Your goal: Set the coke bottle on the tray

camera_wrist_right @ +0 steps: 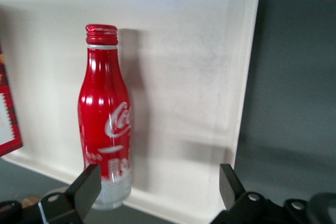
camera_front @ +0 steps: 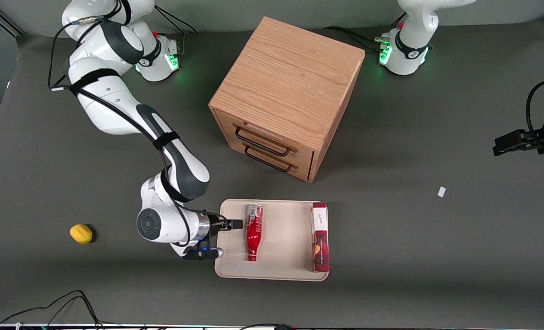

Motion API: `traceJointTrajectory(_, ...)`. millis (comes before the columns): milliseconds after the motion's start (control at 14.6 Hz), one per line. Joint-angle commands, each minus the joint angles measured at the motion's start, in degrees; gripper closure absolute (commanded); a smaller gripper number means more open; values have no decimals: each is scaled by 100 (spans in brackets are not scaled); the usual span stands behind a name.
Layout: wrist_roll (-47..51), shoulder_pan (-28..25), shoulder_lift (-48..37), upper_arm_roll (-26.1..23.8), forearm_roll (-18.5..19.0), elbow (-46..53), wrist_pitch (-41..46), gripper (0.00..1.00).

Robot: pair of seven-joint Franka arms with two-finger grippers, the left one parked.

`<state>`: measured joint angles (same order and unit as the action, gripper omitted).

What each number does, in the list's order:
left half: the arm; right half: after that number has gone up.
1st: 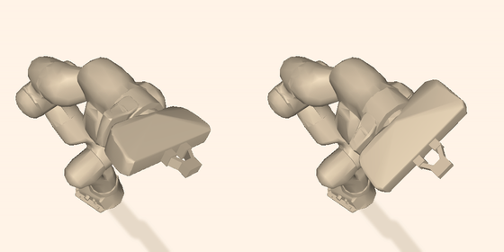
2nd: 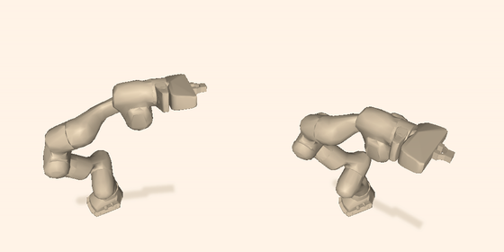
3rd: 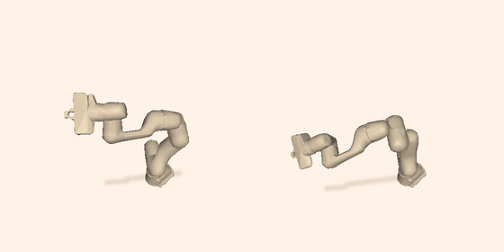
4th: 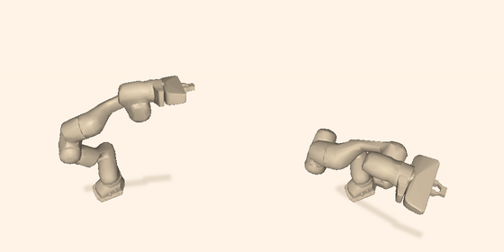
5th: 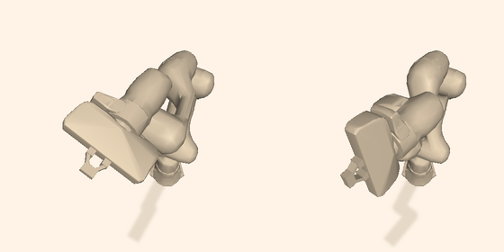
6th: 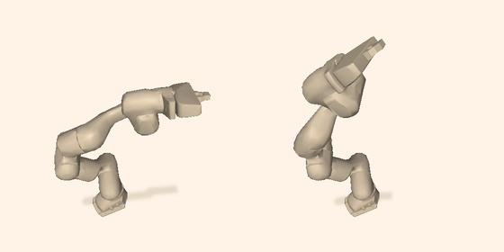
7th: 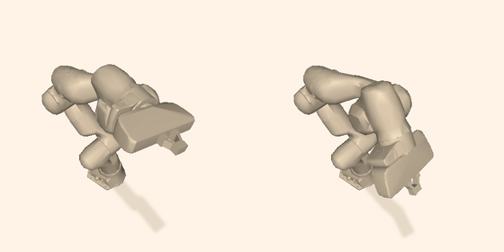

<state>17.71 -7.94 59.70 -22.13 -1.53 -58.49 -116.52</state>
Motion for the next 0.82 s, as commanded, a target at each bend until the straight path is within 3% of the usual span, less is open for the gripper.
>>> traceJointTrajectory(0,-92,47,-940,155,169,-127,830,0)
traceJointTrajectory(205,-119,126,-1994,698,215,-145,1752,0)
traceJointTrajectory(479,-119,223,-3155,2069,-14,-154,2685,0)
traceJointTrajectory(752,-57,223,-4464,2248,-23,-1309,3338,0)
